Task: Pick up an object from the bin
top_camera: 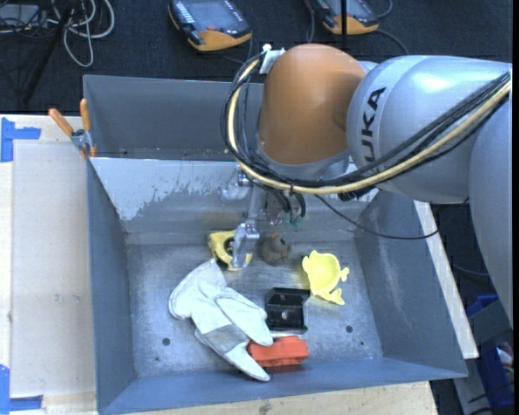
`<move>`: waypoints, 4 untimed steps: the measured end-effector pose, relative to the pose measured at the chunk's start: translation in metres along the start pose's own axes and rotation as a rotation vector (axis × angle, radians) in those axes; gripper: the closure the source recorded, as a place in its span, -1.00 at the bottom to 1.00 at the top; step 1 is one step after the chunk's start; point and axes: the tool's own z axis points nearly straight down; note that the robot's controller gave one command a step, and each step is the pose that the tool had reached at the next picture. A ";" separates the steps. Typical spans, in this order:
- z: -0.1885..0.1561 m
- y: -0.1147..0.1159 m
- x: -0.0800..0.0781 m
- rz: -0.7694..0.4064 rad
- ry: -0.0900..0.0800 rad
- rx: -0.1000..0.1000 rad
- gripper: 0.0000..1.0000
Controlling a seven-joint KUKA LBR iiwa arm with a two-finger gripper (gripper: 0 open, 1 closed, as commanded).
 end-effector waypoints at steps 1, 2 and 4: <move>0.000 0.000 0.000 0.002 0.000 0.000 -1.00; 0.065 0.015 0.031 -0.080 0.003 0.001 -1.00; 0.068 0.019 0.031 -0.287 0.000 0.000 -1.00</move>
Offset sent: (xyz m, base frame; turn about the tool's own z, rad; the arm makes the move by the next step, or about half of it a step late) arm -0.0300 0.0153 -0.0626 -0.0805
